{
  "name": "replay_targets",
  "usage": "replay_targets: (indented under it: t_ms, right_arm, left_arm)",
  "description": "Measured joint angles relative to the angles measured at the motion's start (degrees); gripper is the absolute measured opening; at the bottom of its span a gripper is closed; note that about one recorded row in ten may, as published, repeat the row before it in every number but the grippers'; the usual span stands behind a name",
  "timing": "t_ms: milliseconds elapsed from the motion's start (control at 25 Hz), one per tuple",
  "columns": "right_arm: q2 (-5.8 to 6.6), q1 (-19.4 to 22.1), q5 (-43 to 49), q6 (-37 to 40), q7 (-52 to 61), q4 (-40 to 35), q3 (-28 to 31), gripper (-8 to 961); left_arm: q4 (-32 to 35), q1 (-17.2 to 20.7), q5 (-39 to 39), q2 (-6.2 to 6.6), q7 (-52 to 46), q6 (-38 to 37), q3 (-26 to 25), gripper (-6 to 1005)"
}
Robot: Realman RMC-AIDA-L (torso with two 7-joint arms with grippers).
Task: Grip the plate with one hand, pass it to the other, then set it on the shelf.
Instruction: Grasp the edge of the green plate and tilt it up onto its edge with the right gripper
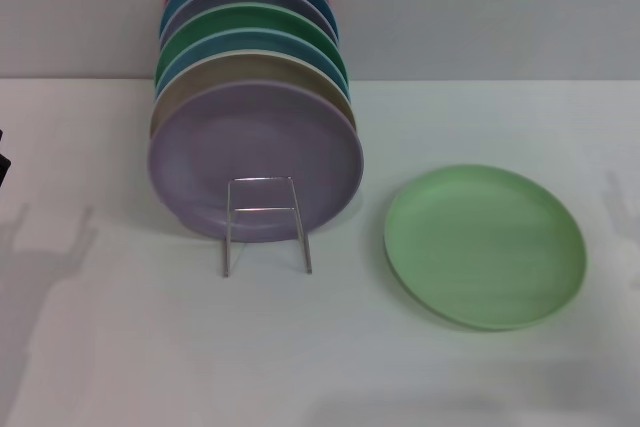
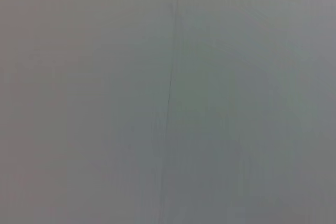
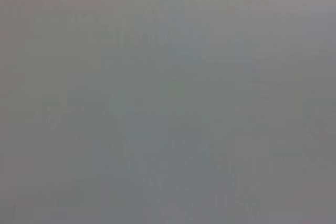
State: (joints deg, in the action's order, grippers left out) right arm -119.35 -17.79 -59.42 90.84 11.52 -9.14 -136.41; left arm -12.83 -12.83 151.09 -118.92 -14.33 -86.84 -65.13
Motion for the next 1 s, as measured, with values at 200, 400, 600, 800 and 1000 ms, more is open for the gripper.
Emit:
replay_targets:
  t_ms: [200, 400, 600, 800, 1000]
  right_arm:
    - [0.0, 0.0, 0.0, 0.0, 0.0, -0.1, 0.0, 686]
    - [-0.04, 0.2, 0.0, 0.1, 0.0, -0.2, 0.0, 686]
    - [-0.09, 0.2, 0.0, 0.3, 0.0, -0.3, 0.0, 686]
    - [-0.09, 0.3, 0.5, 0.5, 0.0, -0.4, 0.0, 686]
    - [-0.09, 0.3, 0.8, 0.3, 0.0, -0.4, 0.0, 686]
  left_arm:
    - [0.0, 0.0, 0.0, 0.0, -0.1, 0.0, 0.1, 814]
    - [0.0, 0.0, 0.0, 0.0, -0.1, 0.0, 0.1, 813]
    - [0.0, 0.0, 0.0, 0.0, -0.1, 0.0, 0.2, 813]
    - [0.0, 0.0, 0.0, 0.0, 0.0, 0.0, 0.2, 813]
    - [0.0, 0.1, 0.0, 0.04, 0.0, 0.0, 0.1, 813]
